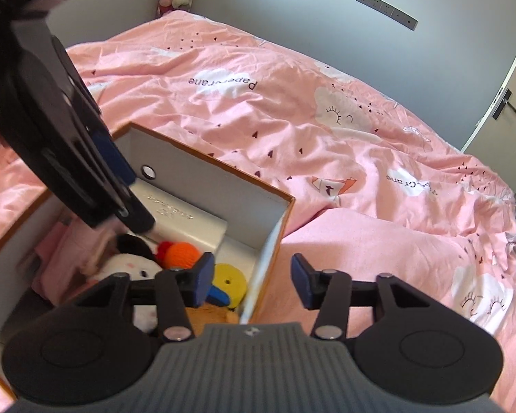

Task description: Organize objects

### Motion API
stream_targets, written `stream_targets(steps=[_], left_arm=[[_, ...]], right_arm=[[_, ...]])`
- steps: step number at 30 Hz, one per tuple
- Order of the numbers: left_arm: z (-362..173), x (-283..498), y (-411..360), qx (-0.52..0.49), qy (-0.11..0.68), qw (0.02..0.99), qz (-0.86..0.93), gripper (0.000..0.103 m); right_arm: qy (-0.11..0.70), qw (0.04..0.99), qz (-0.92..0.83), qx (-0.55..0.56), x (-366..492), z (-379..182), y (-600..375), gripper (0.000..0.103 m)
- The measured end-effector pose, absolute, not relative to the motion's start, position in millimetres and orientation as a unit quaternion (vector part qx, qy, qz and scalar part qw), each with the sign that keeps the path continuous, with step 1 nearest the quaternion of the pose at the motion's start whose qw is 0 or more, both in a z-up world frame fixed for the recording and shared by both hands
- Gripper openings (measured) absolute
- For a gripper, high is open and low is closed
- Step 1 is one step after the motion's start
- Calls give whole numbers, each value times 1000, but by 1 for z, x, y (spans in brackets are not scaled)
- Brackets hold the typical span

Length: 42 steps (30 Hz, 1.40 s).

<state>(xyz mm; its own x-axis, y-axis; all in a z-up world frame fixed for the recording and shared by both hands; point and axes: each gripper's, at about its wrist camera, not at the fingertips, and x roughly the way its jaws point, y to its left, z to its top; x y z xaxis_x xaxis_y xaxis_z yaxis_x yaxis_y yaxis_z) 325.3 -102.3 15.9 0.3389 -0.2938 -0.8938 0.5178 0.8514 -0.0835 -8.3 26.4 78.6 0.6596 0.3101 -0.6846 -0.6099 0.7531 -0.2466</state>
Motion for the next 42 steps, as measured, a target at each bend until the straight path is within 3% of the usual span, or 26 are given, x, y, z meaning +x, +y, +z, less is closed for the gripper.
stream_targets(steps=[10, 12, 20, 23, 25, 29, 32, 35, 42], left_arm=[[101, 227, -32, 168, 454, 859, -170, 64], [112, 209, -19, 167, 441, 868, -154, 65], [133, 121, 9, 111, 327, 926, -156, 85], [132, 95, 7, 104, 279, 941, -158, 87], [128, 82, 3, 98, 262, 947, -156, 87], [111, 64, -9, 86, 239, 959, -125, 87], [88, 57, -17, 70, 237, 963, -104, 87], [66, 54, -17, 35, 249, 963, -97, 87], [14, 45, -6, -26, 286, 956, -56, 87]], right_arm=[[326, 880, 307, -159, -69, 116, 36, 66], [314, 884, 311, -150, -86, 125, 39, 73], [262, 916, 291, -89, -153, 143, 40, 76], [239, 932, 266, -64, -177, 142, 36, 78], [222, 942, 243, -58, -191, 140, 33, 87], [200, 958, 203, -36, -215, 134, 23, 88], [191, 966, 175, -18, -228, 130, 18, 89], [177, 972, 156, -15, -239, 124, 16, 98], [193, 972, 131, -16, -248, 93, 21, 98]])
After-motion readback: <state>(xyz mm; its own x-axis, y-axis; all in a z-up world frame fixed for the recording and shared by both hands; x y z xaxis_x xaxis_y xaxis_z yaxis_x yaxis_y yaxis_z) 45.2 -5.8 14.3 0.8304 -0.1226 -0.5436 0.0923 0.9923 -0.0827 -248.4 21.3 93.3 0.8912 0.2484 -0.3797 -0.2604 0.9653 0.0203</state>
